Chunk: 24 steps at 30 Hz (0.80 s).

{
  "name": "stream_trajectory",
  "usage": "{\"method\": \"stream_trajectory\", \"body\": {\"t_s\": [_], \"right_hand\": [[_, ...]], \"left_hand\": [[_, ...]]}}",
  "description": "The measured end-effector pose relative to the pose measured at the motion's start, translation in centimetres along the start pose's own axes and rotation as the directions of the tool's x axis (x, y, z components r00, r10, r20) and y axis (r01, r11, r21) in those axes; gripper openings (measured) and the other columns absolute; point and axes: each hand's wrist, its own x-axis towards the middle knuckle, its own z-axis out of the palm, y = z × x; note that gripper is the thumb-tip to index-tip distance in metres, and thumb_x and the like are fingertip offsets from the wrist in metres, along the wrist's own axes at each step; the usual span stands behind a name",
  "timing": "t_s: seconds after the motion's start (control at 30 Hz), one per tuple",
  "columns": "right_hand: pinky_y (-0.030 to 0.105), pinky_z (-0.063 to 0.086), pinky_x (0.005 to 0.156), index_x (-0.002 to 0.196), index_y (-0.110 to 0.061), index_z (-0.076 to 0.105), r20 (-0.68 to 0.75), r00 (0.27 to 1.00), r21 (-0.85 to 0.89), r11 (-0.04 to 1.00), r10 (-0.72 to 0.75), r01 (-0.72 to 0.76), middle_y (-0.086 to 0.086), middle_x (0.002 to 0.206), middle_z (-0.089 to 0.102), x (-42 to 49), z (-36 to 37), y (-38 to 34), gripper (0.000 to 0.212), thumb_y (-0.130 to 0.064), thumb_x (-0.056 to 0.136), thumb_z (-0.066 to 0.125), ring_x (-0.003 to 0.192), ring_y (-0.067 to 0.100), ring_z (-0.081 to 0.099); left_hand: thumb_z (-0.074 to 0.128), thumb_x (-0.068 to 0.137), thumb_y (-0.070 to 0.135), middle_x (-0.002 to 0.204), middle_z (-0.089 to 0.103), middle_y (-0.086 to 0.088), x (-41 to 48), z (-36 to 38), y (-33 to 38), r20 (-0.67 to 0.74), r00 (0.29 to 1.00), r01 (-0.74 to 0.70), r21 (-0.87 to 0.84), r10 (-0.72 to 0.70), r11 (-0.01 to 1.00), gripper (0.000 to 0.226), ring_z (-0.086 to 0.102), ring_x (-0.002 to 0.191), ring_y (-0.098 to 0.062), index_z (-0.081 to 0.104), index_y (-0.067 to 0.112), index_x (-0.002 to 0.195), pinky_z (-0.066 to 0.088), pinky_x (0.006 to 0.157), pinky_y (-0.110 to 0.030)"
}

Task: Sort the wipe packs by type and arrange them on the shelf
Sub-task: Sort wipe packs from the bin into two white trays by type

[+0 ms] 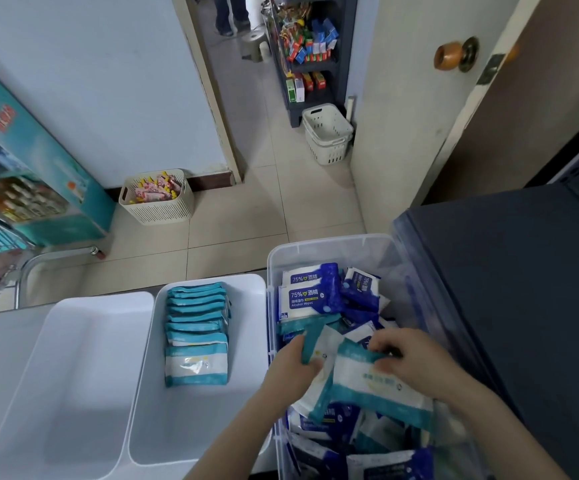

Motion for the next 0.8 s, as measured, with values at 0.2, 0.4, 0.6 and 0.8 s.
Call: {"method": "stream_trajectory", "body": {"t_s": [0.2,0.4,0.6,0.8], "right_hand": [[0.023,0.052,0.07,0.073,-0.036,0.068,0.147,0.982,-0.084,0.988,-0.117,0.13,-0.02,0.078,0.067,1.4,1.9,-2.4,0.017,-0.025,0.065,0.079,0.075,-0.002,0.06],[0.021,0.049,0.07,0.086,-0.041,0.059,-0.108,0.993,0.129,0.989,-0.052,0.066,-0.017,0.089,0.063,1.9,2.3,-2.1,0.03,-0.027,0.066,0.077,0.078,-0.001,0.059],[0.023,0.051,0.065,0.079,-0.039,0.059,-0.093,0.994,0.164,0.984,-0.059,0.074,-0.006,0.075,0.065,2.2,3.2,-2.6,0.033,-0.013,0.066,0.075,0.068,0.005,0.059],[0.017,0.047,0.074,0.085,-0.028,0.07,-0.286,0.95,0.155,0.972,-0.124,0.174,-0.013,0.086,0.066,5.8,5.2,-4.2,0.009,-0.021,0.08,0.071,0.079,0.002,0.06]], "left_hand": [[0.057,0.093,0.042,0.086,0.06,0.01,-2.1,0.4,0.7,0.259,0.965,0.082,-0.139,-0.044,0.987,0.019,0.055,0.079,-0.002,0.059,0.024,0.093,0.042,0.07,-0.015],[0.063,0.091,0.021,0.095,0.071,0.001,-3.0,0.5,-0.5,0.153,0.984,0.138,-0.359,-0.088,0.923,0.013,0.065,0.084,-0.013,0.064,0.018,0.104,0.052,0.076,-0.024],[0.068,0.085,0.013,0.103,0.073,-0.007,-3.7,0.1,-0.8,0.18,0.971,0.221,-0.438,-0.156,0.871,0.025,0.069,0.096,-0.026,0.061,0.016,0.109,0.056,0.088,-0.042],[0.063,0.091,0.014,0.092,0.072,-0.013,-4.3,-1.7,-1.6,-0.095,0.963,0.155,-0.571,-0.253,0.806,0.015,0.069,0.079,-0.027,0.061,0.011,0.106,0.059,0.074,-0.044]]}}
